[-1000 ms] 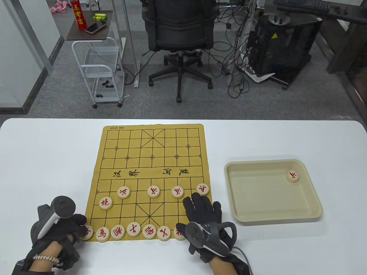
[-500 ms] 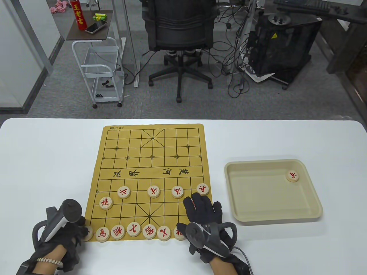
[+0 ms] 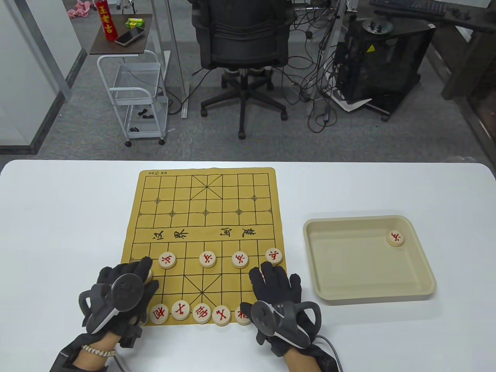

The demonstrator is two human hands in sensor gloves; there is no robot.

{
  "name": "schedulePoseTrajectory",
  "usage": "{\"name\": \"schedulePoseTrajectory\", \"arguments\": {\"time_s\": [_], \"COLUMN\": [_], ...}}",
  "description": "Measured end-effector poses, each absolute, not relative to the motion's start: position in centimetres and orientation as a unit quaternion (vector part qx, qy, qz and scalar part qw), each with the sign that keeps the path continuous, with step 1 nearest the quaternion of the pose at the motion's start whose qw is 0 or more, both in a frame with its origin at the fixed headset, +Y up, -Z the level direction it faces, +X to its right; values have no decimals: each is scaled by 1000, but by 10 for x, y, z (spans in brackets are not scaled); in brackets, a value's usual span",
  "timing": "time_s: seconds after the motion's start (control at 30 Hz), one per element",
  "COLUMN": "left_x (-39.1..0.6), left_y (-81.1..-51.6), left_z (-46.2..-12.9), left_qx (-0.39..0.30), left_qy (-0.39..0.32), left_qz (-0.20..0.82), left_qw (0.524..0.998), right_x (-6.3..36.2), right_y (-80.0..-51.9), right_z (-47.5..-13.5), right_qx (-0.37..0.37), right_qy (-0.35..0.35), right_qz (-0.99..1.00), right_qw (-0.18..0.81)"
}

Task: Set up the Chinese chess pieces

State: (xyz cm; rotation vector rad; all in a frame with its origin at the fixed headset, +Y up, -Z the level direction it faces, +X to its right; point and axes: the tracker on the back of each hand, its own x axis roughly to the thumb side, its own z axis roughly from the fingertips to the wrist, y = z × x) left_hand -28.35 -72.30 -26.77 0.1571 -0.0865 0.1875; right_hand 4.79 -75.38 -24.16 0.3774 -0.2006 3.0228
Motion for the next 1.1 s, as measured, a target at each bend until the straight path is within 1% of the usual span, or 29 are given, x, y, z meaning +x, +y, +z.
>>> {"name": "schedulePoseTrajectory", "arguments": {"time_s": [0.1, 0.17, 0.27, 0.4, 0.53, 0.57, 0.67, 0.77, 0.87, 0.97, 1.1], "left_x": [-267, -262, -262, -264, -261, -261, -260, -260, -259, -258, -258], "left_y": [-736, -743, -748, -746, -743, -743, -744, -744, -745, -747, -747], "left_z": [-266, -264, -259, -254, -252, -252, -253, -254, -256, -257, -258], "left_qx": [96, 85, 97, 103, 109, 109, 108, 104, 104, 101, 99], "left_qy": [-79, -87, -89, -89, -97, -98, -99, -98, -98, -98, -94], "left_qz": [71, 40, 25, 27, 27, 27, 24, 25, 23, 15, 16], "left_qw": [990, 992, 991, 990, 989, 989, 989, 989, 989, 990, 990], "right_x": [50, 52, 56, 65, 86, 95, 123, 159, 194, 227, 265], "right_y": [-755, -758, -760, -760, -751, -746, -731, -712, -698, -690, -692], "right_z": [-241, -240, -241, -245, -252, -255, -270, -292, -319, -346, -379], "right_qx": [122, 120, 114, 94, 54, 34, -11, -55, -96, -133, -179], "right_qy": [-66, -62, -56, -57, -70, -74, -76, -74, -46, -19, 37], "right_qz": [990, 990, 991, 993, 994, 995, 995, 996, 993, 986, 975], "right_qw": [40, 29, 29, 37, 59, 65, 60, 3, -49, -102, -122]}}
